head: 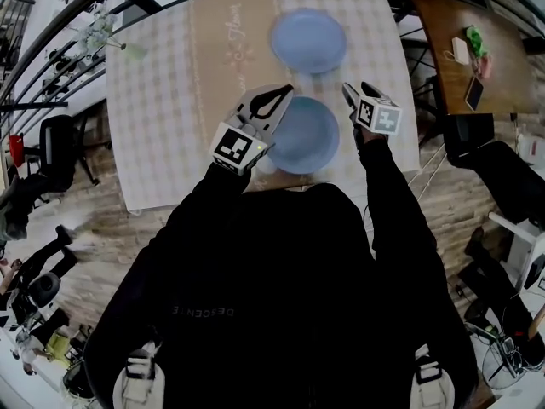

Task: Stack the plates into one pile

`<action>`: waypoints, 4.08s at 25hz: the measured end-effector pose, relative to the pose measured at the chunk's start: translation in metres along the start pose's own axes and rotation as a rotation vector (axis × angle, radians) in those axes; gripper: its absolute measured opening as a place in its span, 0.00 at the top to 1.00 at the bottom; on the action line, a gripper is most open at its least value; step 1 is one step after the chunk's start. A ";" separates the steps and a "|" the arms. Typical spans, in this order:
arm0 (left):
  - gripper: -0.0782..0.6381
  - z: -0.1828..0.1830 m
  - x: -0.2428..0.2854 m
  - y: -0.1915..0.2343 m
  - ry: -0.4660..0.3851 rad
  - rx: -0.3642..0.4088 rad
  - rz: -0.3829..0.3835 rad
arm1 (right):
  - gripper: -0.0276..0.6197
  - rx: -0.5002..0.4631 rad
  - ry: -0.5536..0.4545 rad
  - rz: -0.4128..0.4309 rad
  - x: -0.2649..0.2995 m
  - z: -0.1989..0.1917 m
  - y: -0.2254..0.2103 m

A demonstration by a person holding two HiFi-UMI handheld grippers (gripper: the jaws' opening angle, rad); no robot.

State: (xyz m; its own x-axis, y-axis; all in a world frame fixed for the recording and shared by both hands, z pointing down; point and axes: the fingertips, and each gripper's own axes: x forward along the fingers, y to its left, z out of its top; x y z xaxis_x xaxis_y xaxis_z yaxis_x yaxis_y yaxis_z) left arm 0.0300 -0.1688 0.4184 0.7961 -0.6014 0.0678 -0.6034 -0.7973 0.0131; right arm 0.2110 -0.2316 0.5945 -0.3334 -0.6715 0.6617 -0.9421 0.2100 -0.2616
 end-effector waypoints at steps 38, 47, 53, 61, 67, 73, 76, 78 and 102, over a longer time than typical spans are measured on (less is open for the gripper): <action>0.86 -0.062 0.108 0.093 0.061 -0.061 0.126 | 0.58 -0.164 0.003 -0.015 0.198 0.051 -0.072; 0.86 -0.070 0.105 0.093 0.069 -0.078 0.147 | 0.66 -0.188 0.026 -0.023 0.216 0.047 -0.074; 0.86 -0.071 0.097 0.092 0.077 -0.079 0.159 | 0.77 -0.148 0.026 -0.014 0.215 0.047 -0.075; 0.86 -0.061 0.091 0.086 0.053 -0.070 0.177 | 0.89 -0.001 -0.030 0.025 0.196 0.061 -0.069; 0.86 -0.055 0.083 0.079 0.051 -0.051 0.167 | 0.93 0.213 -0.081 0.040 0.183 0.070 -0.063; 0.86 -0.041 0.064 0.074 0.035 -0.030 0.183 | 0.93 0.306 -0.077 0.041 0.166 0.063 -0.066; 0.86 -0.035 0.051 0.074 0.033 -0.029 0.191 | 0.93 0.342 -0.098 0.053 0.154 0.068 -0.063; 0.86 -0.032 0.043 0.074 0.030 -0.029 0.194 | 0.93 0.354 -0.106 0.050 0.145 0.069 -0.061; 0.86 -0.022 -0.016 0.034 0.008 0.005 0.138 | 0.92 0.399 -0.081 0.168 0.040 0.009 -0.001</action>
State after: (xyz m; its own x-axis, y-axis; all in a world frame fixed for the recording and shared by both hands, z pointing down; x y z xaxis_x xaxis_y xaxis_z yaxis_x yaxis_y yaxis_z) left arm -0.0037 -0.1851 0.4395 0.7050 -0.7050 0.0768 -0.7070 -0.7072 -0.0021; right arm 0.1987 -0.2651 0.6144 -0.4617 -0.7083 0.5340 -0.7818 0.0405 -0.6222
